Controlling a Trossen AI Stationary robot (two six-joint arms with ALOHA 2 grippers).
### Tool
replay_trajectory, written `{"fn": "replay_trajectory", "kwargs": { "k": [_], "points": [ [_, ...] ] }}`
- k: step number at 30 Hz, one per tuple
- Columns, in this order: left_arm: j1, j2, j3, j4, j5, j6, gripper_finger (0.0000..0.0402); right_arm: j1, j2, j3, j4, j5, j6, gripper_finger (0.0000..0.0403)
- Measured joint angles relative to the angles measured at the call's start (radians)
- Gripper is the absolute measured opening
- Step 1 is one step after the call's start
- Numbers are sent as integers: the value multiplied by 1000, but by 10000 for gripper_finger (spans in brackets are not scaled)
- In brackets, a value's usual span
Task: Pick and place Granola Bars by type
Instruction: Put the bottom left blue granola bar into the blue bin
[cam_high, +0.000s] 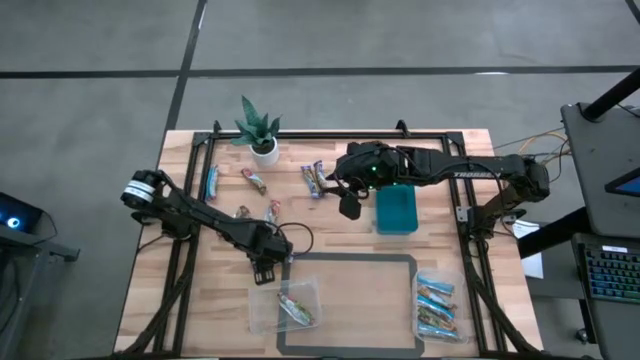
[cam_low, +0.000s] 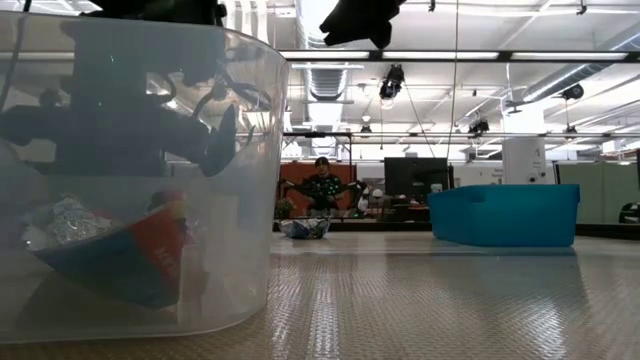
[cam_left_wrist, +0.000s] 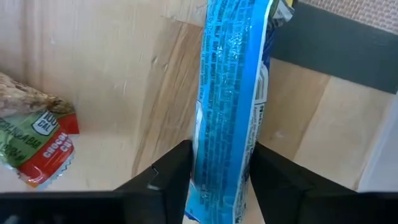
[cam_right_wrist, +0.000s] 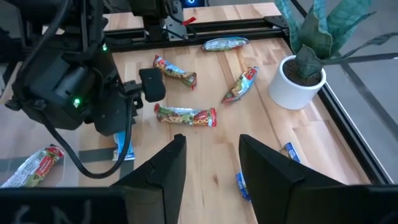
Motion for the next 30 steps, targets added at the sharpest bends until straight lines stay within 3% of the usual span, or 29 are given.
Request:
{"fn": "replay_trajectory", "kwargs": {
  "k": [11, 18, 30],
  "points": [
    [0, 1, -2, 0, -6, 23, 23, 0, -50, 0, 1, 3, 27, 137],
    [0, -12, 17, -4, -14, 32, 16, 0, -81, 0, 2, 12, 46, 137],
    [36, -144, 106, -9, -160, 39, 11, -1, -143, 0, -3, 75, 45, 137]
  ]
}}
